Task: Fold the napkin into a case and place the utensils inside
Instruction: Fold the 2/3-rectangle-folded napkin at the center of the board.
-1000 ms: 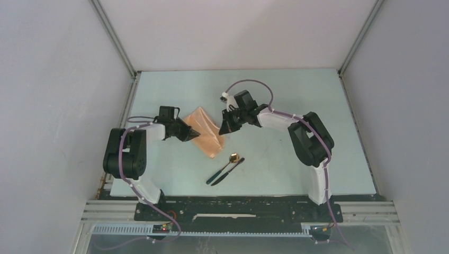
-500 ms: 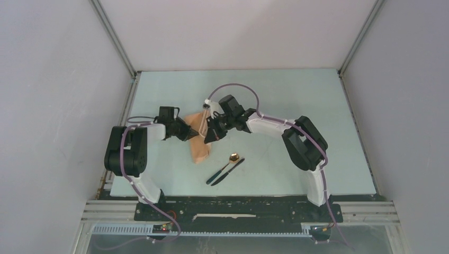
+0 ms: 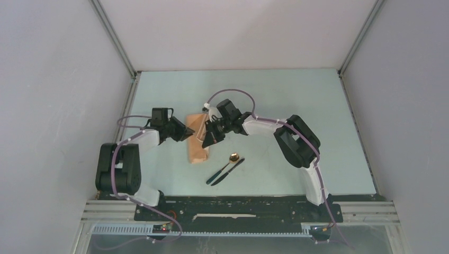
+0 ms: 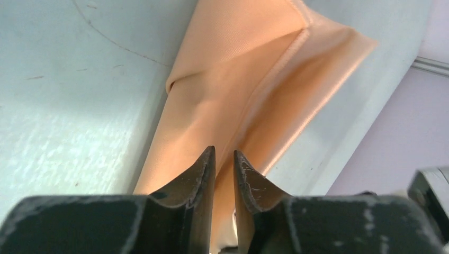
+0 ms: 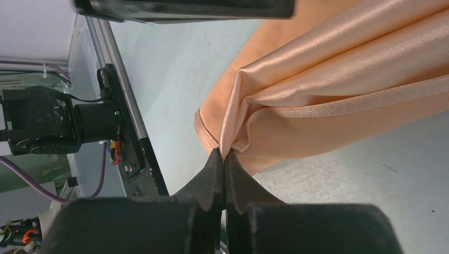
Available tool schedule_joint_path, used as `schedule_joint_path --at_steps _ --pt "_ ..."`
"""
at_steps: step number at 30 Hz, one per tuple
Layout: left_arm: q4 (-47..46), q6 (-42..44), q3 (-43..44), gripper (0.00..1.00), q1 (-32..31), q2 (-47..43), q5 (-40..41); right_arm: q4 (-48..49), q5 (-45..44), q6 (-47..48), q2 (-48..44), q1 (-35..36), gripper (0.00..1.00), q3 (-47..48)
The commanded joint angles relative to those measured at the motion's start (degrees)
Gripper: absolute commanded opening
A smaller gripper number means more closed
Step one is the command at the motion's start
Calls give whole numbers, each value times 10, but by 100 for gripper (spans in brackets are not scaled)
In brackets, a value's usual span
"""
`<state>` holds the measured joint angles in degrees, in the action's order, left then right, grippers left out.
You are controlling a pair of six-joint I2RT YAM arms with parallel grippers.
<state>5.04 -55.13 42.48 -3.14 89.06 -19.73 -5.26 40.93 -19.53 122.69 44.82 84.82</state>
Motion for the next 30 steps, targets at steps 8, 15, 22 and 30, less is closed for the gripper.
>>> schedule_joint_path --at_steps 8,15,22,30 --pt "42 48 -90 16 23 -106 25 -24 1 14 0 8 0 46" --pt "-14 31 -136 15 21 -96 5 -43 0 16 20 24 0 73" --pt "-38 24 -159 11 13 -91 8 -74 2 19 58 43 0 116" --pt "-48 25 -175 8 13 -89 16 -82 26 18 81 50 0 132"
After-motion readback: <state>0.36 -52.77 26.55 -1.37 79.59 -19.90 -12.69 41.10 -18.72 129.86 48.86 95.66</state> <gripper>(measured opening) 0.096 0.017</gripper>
